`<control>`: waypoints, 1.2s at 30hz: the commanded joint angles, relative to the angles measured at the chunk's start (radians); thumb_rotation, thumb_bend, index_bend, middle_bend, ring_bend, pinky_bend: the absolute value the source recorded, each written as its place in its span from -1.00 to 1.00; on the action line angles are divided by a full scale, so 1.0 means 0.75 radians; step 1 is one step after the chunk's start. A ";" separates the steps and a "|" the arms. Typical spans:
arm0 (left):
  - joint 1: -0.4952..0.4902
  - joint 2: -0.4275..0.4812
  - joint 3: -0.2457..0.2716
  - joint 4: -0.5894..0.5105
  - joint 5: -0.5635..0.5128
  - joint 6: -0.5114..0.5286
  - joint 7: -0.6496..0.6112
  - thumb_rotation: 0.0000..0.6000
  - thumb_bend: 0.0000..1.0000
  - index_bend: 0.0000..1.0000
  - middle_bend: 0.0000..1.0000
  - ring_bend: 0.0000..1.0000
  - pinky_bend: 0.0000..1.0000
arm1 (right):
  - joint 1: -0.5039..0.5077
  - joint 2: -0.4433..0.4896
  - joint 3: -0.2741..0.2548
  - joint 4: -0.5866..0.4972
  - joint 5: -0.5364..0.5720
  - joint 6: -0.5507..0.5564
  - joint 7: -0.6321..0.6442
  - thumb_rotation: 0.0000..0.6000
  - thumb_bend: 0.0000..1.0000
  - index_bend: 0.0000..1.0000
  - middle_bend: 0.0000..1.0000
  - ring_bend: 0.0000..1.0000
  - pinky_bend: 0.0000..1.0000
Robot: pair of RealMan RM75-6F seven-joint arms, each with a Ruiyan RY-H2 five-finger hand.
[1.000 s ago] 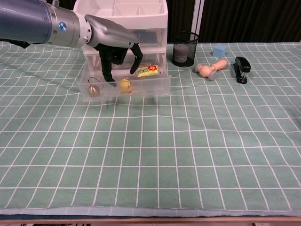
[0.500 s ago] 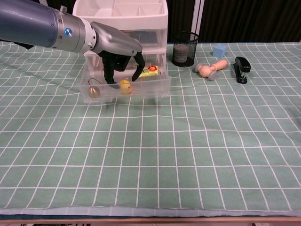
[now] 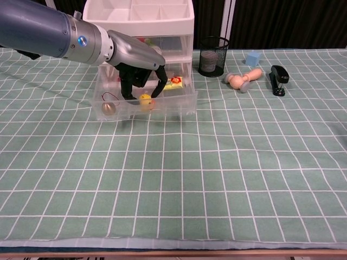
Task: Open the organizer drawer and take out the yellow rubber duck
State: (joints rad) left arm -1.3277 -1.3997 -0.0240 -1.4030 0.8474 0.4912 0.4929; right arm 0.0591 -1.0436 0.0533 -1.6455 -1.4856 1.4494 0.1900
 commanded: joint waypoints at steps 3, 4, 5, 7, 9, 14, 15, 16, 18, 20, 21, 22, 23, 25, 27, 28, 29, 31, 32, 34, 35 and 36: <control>-0.001 0.007 0.002 -0.011 0.005 0.025 -0.014 1.00 -0.35 0.03 1.00 1.00 1.00 | 0.000 0.001 0.000 -0.001 0.000 -0.001 0.002 1.00 -0.88 -1.00 -1.00 -1.00 -0.56; 0.001 0.009 0.001 -0.013 0.007 0.032 -0.017 1.00 -0.35 0.03 1.00 1.00 1.00 | 0.000 0.001 0.000 -0.001 0.000 -0.001 0.002 1.00 -0.88 -1.00 -1.00 -1.00 -0.56; 0.002 0.011 0.000 -0.016 0.009 0.038 -0.020 1.00 -0.35 0.04 1.00 1.00 1.00 | 0.000 0.001 -0.001 -0.001 0.000 -0.001 0.002 1.00 -0.88 -1.00 -1.00 -1.00 -0.56; 0.004 0.018 -0.004 -0.024 0.015 0.053 -0.028 1.00 -0.35 0.04 1.00 1.00 1.00 | -0.001 0.001 -0.001 -0.002 -0.001 0.000 0.003 1.00 -0.88 -1.00 -1.00 -1.00 -0.56; 0.007 0.028 -0.010 -0.036 0.022 0.072 -0.036 1.00 -0.34 0.05 1.00 1.00 1.00 | -0.001 0.002 -0.001 -0.003 -0.001 0.000 0.003 1.00 -0.88 -1.00 -1.00 -1.00 -0.56; 0.020 0.061 -0.030 -0.082 0.044 0.138 -0.045 1.00 -0.32 0.06 1.00 1.00 1.00 | 0.000 0.003 0.001 -0.005 0.003 -0.004 0.008 1.00 -0.88 -1.00 -1.00 -1.00 -0.56; 0.024 0.068 -0.036 -0.094 0.048 0.157 -0.047 1.00 -0.32 0.06 1.00 1.00 1.00 | 0.000 0.003 0.001 -0.005 0.004 -0.004 0.009 1.00 -0.88 -1.00 -1.00 -1.00 -0.56; 0.031 0.082 -0.045 -0.114 0.052 0.183 -0.050 1.00 -0.32 0.06 1.00 1.00 1.00 | 0.000 0.003 0.001 -0.006 0.004 -0.005 0.011 1.00 -0.88 -1.00 -1.00 -1.00 -0.56; 0.038 0.105 -0.057 -0.146 0.056 0.214 -0.051 1.00 -0.31 0.06 1.00 1.00 1.00 | 0.000 0.004 0.001 -0.007 0.004 -0.006 0.012 1.00 -0.88 -1.00 -1.00 -1.00 -0.56; 0.047 0.140 -0.070 -0.193 0.059 0.254 -0.046 1.00 -0.31 0.06 1.00 1.00 1.00 | 0.000 0.005 0.000 -0.007 0.004 -0.008 0.013 1.00 -0.88 -1.00 -1.00 -1.00 -0.56; 0.051 0.156 -0.075 -0.216 0.061 0.270 -0.044 1.00 -0.31 0.06 1.00 1.00 1.00 | 0.001 0.005 0.000 -0.008 0.004 -0.008 0.014 1.00 -0.88 -1.00 -1.00 -1.00 -0.56; 0.055 0.172 -0.081 -0.241 0.062 0.286 -0.042 1.00 -0.31 0.06 1.00 1.00 1.00 | 0.001 0.006 0.000 -0.008 0.005 -0.010 0.015 1.00 -0.88 -1.00 -1.00 -1.00 -0.56; 0.059 0.190 -0.088 -0.274 0.065 0.305 -0.041 1.00 -0.31 0.06 1.00 1.00 1.00 | 0.001 0.006 0.001 -0.008 0.006 -0.011 0.016 1.00 -0.88 -1.00 -1.00 -1.00 -0.56; 0.069 0.227 -0.099 -0.343 0.076 0.340 -0.034 1.00 -0.31 0.06 1.00 1.00 1.00 | 0.002 0.006 0.001 -0.009 0.007 -0.012 0.015 1.00 -0.88 -1.00 -1.00 -1.00 -0.56; 0.078 0.258 -0.104 -0.410 0.085 0.364 -0.027 1.00 -0.32 0.06 1.00 1.00 1.00 | 0.002 0.007 0.002 -0.010 0.009 -0.012 0.015 1.00 -0.88 -1.00 -1.00 -1.00 -0.56; 0.081 0.270 -0.104 -0.440 0.089 0.371 -0.022 1.00 -0.31 0.06 1.00 1.00 1.00 | 0.001 0.007 0.002 -0.011 0.009 -0.012 0.014 1.00 -0.88 -1.00 -1.00 -1.00 -0.56; 0.085 0.287 -0.100 -0.488 0.098 0.377 -0.012 1.00 -0.31 0.06 1.00 1.00 1.00 | 0.001 0.007 0.003 -0.012 0.010 -0.011 0.013 1.00 -0.88 -1.00 -1.00 -1.00 -0.56; 0.091 0.303 -0.093 -0.539 0.111 0.386 0.001 1.00 -0.31 0.07 1.00 1.00 1.00 | 0.000 0.007 0.003 -0.013 0.011 -0.010 0.012 1.00 -0.88 -1.00 -1.00 -1.00 -0.56; 0.096 0.309 -0.088 -0.565 0.119 0.391 0.006 1.00 -0.31 0.07 1.00 1.00 1.00 | 0.000 0.007 0.004 -0.013 0.012 -0.010 0.013 1.00 -0.88 -1.00 -1.00 -1.00 -0.56; 0.109 0.316 -0.074 -0.622 0.135 0.398 0.015 1.00 -0.31 0.07 1.00 1.00 1.00 | -0.001 0.007 0.005 -0.013 0.013 -0.009 0.014 1.00 -0.88 -1.00 -1.00 -1.00 -0.56; 0.114 0.317 -0.066 -0.642 0.142 0.399 0.018 1.00 -0.31 0.07 1.00 1.00 1.00 | -0.001 0.007 0.005 -0.013 0.014 -0.008 0.014 1.00 -0.88 -1.00 -1.00 -1.00 -0.56; 0.122 0.316 -0.052 -0.670 0.151 0.399 0.025 1.00 -0.32 0.07 1.00 1.00 1.00 | -0.001 0.008 0.005 -0.014 0.015 -0.008 0.016 1.00 -0.88 -1.00 -1.00 -1.00 -0.56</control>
State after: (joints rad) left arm -1.2504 -1.1720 -0.0800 -1.8708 0.9435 0.7823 0.4988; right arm 0.0582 -1.0379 0.0572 -1.6559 -1.4745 1.4434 0.2015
